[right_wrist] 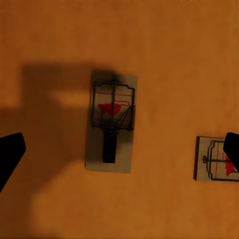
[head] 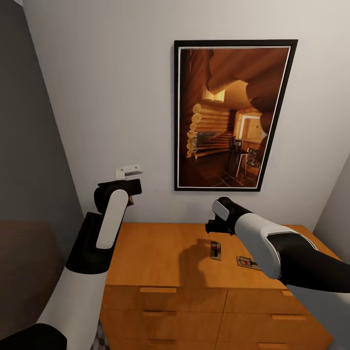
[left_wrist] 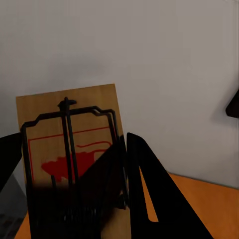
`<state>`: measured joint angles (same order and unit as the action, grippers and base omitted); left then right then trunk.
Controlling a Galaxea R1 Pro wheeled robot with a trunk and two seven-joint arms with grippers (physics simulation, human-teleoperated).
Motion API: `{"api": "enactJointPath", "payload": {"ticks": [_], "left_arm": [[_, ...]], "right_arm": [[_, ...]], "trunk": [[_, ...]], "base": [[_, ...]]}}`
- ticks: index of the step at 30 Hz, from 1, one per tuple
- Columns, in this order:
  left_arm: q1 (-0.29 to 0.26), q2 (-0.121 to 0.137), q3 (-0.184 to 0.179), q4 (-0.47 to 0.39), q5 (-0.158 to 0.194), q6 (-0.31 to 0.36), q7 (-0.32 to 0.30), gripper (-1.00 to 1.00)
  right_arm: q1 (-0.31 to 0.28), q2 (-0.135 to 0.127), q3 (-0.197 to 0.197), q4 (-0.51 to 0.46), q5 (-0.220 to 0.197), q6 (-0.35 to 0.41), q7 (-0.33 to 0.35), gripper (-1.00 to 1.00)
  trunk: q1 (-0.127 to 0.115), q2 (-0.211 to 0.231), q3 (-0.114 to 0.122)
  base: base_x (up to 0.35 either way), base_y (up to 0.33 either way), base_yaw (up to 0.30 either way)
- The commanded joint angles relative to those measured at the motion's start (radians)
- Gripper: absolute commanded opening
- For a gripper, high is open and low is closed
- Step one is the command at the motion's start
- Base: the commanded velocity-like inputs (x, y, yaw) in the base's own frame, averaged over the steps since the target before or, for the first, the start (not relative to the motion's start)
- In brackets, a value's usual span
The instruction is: Take the four mousetraps from the cabinet in the bathroom and place them on the bathroom floor. Make sure all four end up on the same floor surface, and ensure that at least two of them are either under or directly next to the same bathroom sink.
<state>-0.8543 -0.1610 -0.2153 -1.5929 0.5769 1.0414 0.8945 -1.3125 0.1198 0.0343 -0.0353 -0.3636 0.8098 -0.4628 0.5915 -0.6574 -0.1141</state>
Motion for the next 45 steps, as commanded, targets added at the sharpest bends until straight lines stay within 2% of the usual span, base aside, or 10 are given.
{"api": "enactJointPath", "payload": {"ticks": [1, 24, 28, 34, 41, 45], "left_arm": [[-0.002, 0.000, -0.001, -0.001, 0.006, 0.006, 0.011, -1.00], [-0.001, 0.003, -0.007, -0.001, 0.002, 0.006, 0.018, -1.00], [-0.001, 0.002, -0.012, -0.001, 0.001, 0.006, 0.050, -1.00], [-0.002, 0.001, -0.026, -0.001, 0.001, 0.006, 0.081, -1.00], [-0.003, 0.001, -0.029, -0.001, 0.001, 0.006, 0.087, -1.00], [-0.003, 0.001, -0.030, -0.001, 0.001, 0.006, 0.088, -1.00]], "right_arm": [[-0.001, 0.000, 0.004, -0.002, -0.011, 0.003, -0.008, 1.00], [-0.001, 0.002, 0.003, 0.013, -0.013, 0.007, -0.007, 1.00], [-0.001, 0.000, 0.003, 0.007, -0.012, 0.008, -0.007, 1.00], [-0.001, 0.001, 0.009, 0.001, -0.009, 0.008, -0.007, 1.00], [-0.001, 0.001, 0.030, -0.003, 0.001, 0.007, -0.007, 1.00], [-0.001, 0.002, 0.033, -0.010, 0.002, 0.008, -0.007, 1.00]], "trunk": [[0.000, -0.002, -0.002], [0.000, -0.002, -0.002], [0.016, -0.030, -0.014], [0.020, -0.037, -0.018], [0.046, -0.086, -0.039], [0.046, -0.086, -0.039]], "base": [[0.000, 0.000, 0.000], [0.000, 0.000, 0.000], [0.000, 0.000, 0.000], [0.000, 0.000, 0.000], [0.000, 0.000, 0.000], [0.000, 0.000, 0.000]]}}
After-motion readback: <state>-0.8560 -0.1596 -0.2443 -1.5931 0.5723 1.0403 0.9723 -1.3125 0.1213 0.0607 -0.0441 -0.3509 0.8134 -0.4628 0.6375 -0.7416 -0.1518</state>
